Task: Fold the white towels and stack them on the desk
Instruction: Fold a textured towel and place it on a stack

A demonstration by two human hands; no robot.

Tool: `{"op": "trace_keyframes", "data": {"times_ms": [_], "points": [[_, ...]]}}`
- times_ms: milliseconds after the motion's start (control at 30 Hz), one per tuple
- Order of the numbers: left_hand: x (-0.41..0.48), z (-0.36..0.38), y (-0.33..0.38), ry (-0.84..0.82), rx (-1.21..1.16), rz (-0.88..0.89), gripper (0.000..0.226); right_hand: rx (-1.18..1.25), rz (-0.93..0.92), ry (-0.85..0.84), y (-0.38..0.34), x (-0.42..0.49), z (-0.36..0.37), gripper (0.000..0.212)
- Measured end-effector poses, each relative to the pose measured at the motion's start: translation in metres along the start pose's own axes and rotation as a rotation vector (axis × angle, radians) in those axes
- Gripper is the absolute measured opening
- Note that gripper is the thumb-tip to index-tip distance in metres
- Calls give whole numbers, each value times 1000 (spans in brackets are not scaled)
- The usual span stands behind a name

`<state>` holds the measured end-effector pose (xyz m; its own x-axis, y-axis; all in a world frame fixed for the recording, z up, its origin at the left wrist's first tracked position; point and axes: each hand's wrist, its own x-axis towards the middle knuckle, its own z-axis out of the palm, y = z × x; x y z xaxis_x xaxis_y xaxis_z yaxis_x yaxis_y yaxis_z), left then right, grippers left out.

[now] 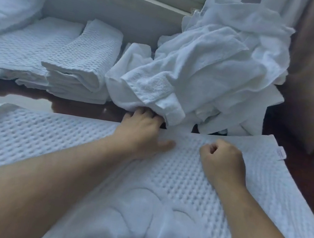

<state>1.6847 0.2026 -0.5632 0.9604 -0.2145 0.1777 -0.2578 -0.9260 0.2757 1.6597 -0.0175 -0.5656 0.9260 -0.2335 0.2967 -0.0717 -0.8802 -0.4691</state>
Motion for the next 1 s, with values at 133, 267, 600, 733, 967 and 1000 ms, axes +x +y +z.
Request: {"op": "trace_keyframes", "data": {"times_ms": [133,267,600,733,967,1000], "points": [[20,11,11,43,-15,62,79,20,10,37,1,10,2,35],[26,16,2,106,-66,123,89,16,-21,53,0,18,5,39],[67,5,-10,200,-105,335,59,-59,-28,103,-12,58,28,39],[75,4,-8,186,-77,357,56,-76,-41,132,-15,68,33,40],[53,3,9,264,214,211,47,-102,-21,80,-17,73,31,37],[47,5,11,265,173,127,46,-84,-31,28,-15,73,29,34]]}}
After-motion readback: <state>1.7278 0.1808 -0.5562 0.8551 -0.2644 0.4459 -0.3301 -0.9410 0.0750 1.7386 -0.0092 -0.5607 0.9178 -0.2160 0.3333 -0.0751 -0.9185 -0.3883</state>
